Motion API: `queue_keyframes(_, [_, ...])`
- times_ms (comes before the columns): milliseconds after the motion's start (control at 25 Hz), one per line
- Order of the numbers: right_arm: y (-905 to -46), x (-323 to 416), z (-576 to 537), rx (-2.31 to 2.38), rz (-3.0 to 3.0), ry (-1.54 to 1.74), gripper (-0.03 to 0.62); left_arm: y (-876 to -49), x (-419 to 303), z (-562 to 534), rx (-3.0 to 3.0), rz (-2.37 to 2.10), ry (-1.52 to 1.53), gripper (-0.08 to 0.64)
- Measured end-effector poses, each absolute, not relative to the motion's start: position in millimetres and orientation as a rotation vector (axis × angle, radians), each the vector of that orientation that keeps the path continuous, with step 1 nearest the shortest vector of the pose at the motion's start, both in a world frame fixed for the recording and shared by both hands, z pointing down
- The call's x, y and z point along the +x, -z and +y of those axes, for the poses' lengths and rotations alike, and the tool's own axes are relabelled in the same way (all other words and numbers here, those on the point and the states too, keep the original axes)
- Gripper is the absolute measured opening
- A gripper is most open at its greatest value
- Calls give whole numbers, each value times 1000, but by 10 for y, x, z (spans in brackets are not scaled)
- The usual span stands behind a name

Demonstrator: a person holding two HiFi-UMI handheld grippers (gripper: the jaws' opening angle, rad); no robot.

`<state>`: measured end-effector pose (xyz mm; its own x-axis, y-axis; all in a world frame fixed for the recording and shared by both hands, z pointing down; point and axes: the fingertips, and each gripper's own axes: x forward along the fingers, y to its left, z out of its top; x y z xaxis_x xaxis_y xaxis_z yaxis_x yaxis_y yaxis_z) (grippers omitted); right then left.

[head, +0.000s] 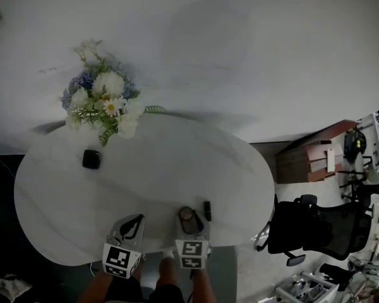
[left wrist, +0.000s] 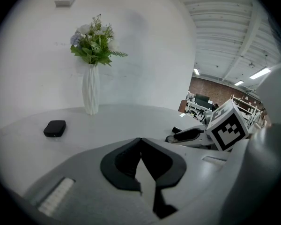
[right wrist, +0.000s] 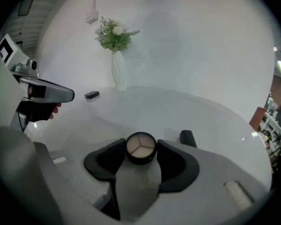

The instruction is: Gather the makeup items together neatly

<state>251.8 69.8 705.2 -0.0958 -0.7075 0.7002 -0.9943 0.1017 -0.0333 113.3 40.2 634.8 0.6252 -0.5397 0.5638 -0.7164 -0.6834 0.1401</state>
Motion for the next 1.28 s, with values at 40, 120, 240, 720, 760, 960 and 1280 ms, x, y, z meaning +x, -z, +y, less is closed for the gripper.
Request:
queue_keyframes(40, [-7055,2520,695,1661,-1861,-711,216,-6355,1131,406,2497,-1006,-701,11])
queue_keyframes(120, [-7054,2523,692,1664,-1858,-709,216,-6357,1131,410,2500,-1008,-698,11])
queue_keyframes(240, [-7057,2522,693,1662,-1858,-715,216,-6341,1134,409,2505,-1013,-689,11])
queue_keyframes(720, [-7062,2532,690,1672,-1853,-721,218,-6334,1082,441,2497,-1018,-690,11])
queue_keyframes(760, [-7059,2533,693,1672,-1853,-723,218,-6324,1080,442,2498,-1020,-687,11])
queue_keyframes(960, [-7008,2540,690,1680,-1855,-718,221,-6281,1063,431,2504,-1031,-678,11])
queue_keyframes(1280, [-6715,2548,608,1711,-1887,-668,242,-6080,1051,382,2521,-1058,-646,11])
